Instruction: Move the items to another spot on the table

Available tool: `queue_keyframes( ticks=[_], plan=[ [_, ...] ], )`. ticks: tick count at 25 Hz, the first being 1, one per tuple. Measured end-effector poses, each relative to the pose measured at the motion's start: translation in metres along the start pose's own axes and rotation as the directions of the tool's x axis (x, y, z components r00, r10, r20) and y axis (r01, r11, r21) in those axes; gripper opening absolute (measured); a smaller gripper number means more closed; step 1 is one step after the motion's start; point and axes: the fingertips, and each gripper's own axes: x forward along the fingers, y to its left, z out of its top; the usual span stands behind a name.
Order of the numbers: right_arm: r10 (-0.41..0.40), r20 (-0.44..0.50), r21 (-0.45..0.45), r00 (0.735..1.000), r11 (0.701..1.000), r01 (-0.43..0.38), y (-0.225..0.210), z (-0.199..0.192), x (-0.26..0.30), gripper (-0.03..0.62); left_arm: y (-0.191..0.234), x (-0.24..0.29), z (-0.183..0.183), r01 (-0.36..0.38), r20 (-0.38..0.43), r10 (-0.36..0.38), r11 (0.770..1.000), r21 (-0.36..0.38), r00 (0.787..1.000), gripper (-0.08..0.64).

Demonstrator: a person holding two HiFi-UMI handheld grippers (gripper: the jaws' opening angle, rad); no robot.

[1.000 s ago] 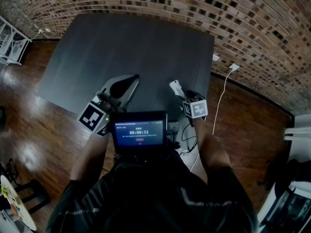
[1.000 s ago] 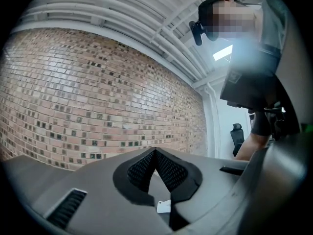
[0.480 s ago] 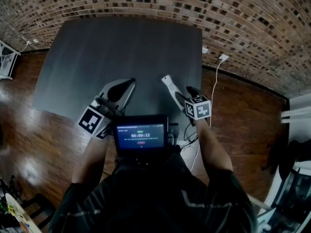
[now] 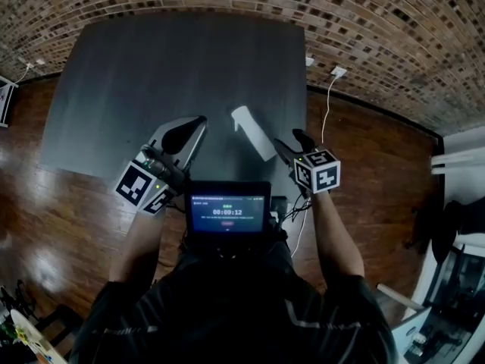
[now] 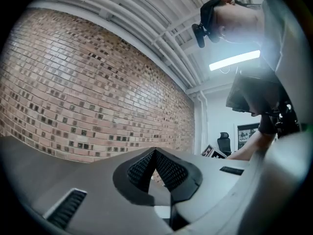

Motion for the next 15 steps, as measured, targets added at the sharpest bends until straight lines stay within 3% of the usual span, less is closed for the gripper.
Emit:
queue_keyframes(
  ticks=[4, 9, 10, 13, 15],
  plan=[
    [0.045, 0.019, -0.035, 0.999, 0.998, -0.045, -0.003, -0.002, -0.022, 0.274, -0.026, 0.004, 0.004, -0.044, -0.001, 0.044, 0.998, 0.055, 0.999, -0.004],
    [0.103, 0.015, -0.056, 0.995, 0.993, -0.102, 0.003, 0.002, -0.039, 0.257, -0.042, -0.008, 0.006, -0.134, 0.002, 0.134, 0.99, 0.039, 0.991, -0.005],
    [0.12, 0.019, -0.068, 0.993, 0.991, -0.119, 0.002, 0.002, -0.048, 0.217, -0.054, -0.007, 0.006, -0.149, 0.001, 0.149, 0.988, 0.045, 0.989, -0.005],
    [0.186, 0.032, -0.1, 0.982, 0.978, -0.182, 0.004, 0.0, -0.071, 0.191, -0.089, -0.003, 0.006, -0.182, -0.005, 0.183, 0.98, 0.08, 0.983, -0.004],
    [0.222, 0.041, -0.122, 0.974, 0.969, -0.216, 0.008, 0.0, -0.086, 0.115, -0.107, -0.002, 0.008, -0.204, 0.003, 0.205, 0.975, 0.087, 0.979, -0.004]
  ],
)
